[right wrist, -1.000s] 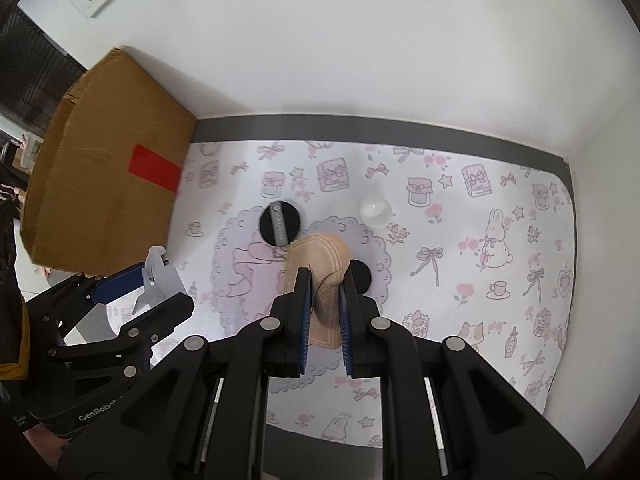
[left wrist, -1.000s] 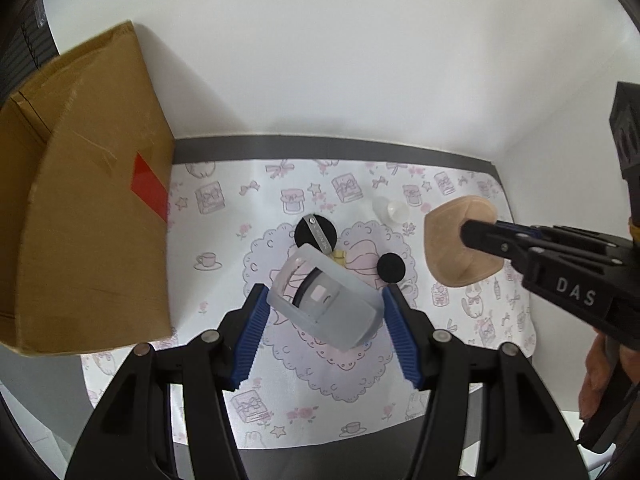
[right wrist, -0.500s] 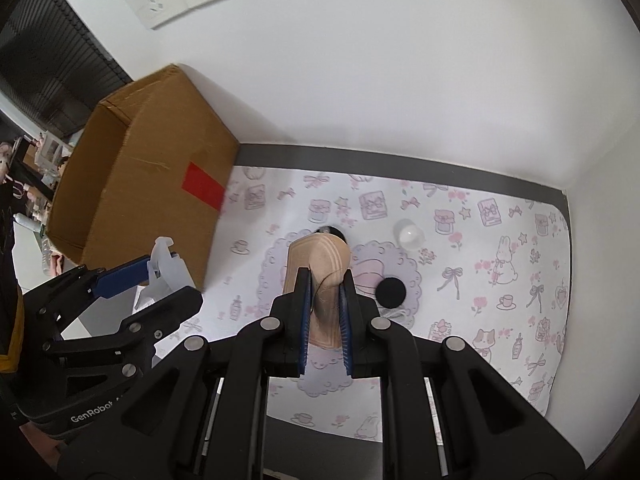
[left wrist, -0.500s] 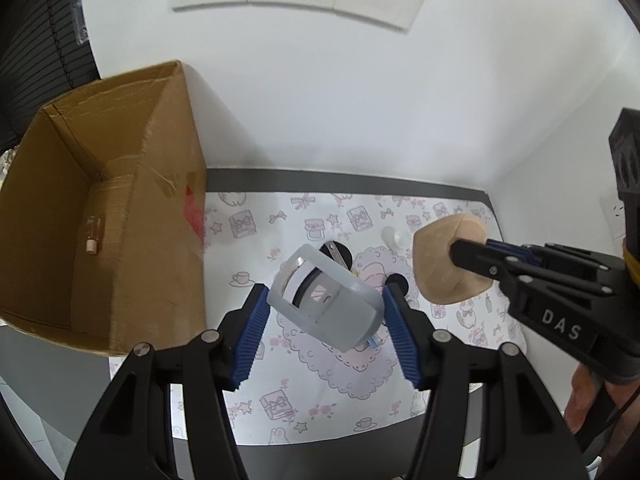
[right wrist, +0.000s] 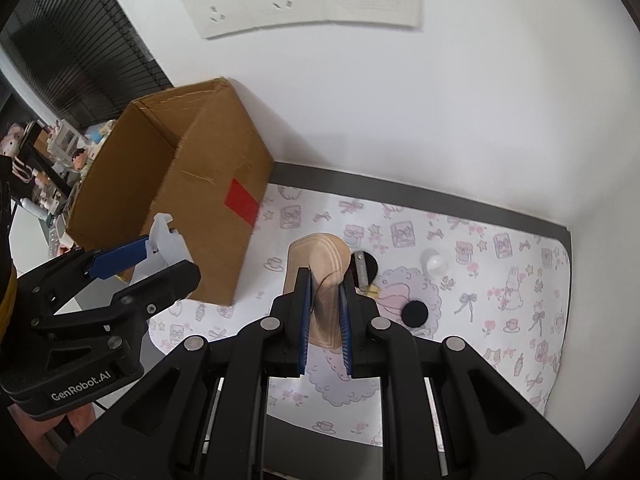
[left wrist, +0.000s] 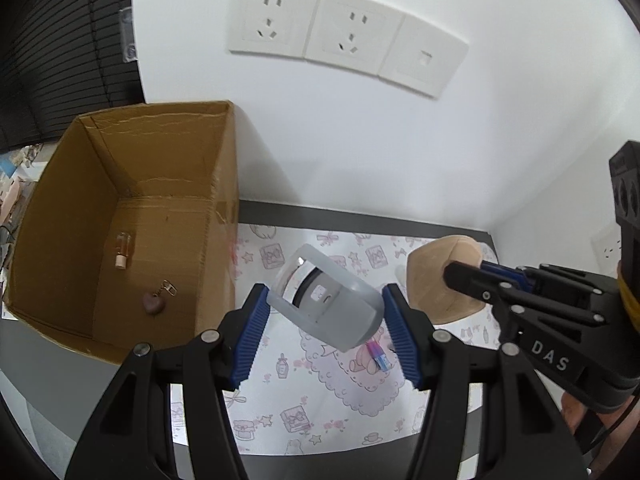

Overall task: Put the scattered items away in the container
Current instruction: 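Lift eyelash curler with left tool while right tool carries sponge toward box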

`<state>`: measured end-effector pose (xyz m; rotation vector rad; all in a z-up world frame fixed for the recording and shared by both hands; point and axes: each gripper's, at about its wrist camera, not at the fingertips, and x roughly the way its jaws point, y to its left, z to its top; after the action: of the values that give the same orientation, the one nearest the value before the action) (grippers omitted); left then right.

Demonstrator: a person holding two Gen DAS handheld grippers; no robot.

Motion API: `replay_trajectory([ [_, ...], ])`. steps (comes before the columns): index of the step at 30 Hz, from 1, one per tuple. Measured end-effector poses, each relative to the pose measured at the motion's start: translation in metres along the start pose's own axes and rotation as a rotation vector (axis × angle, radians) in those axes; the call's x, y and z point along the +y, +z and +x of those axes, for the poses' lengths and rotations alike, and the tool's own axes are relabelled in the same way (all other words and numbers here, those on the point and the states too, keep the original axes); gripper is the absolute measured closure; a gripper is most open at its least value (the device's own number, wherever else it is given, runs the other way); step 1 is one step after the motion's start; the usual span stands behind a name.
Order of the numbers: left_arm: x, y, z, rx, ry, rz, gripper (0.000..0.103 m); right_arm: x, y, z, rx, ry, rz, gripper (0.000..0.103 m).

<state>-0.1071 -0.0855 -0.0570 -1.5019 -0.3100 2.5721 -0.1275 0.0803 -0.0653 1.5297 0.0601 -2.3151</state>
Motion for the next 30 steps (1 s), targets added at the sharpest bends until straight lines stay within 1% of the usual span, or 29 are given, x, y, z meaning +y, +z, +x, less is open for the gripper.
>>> replay_trajectory([
  [4, 0.009, 0.002, -0.009, -0.028, 0.023, 0.01, 0.046, 0.015, 0.009, -0.003, -0.013, 0.005, -0.031, 0.09],
  [16, 0.05, 0.008, -0.035, -0.08, 0.063, -0.02, 0.046, 0.056, 0.035, -0.008, -0.041, 0.04, -0.101, 0.09],
  [24, 0.075, 0.012, -0.045, -0.099, 0.081, -0.05, 0.046, 0.084, 0.054, -0.009, -0.069, 0.059, -0.135, 0.09],
  [30, 0.096, 0.016, -0.049, -0.106, 0.099, -0.072, 0.046, 0.11, 0.065, -0.004, -0.072, 0.08, -0.17, 0.09],
])
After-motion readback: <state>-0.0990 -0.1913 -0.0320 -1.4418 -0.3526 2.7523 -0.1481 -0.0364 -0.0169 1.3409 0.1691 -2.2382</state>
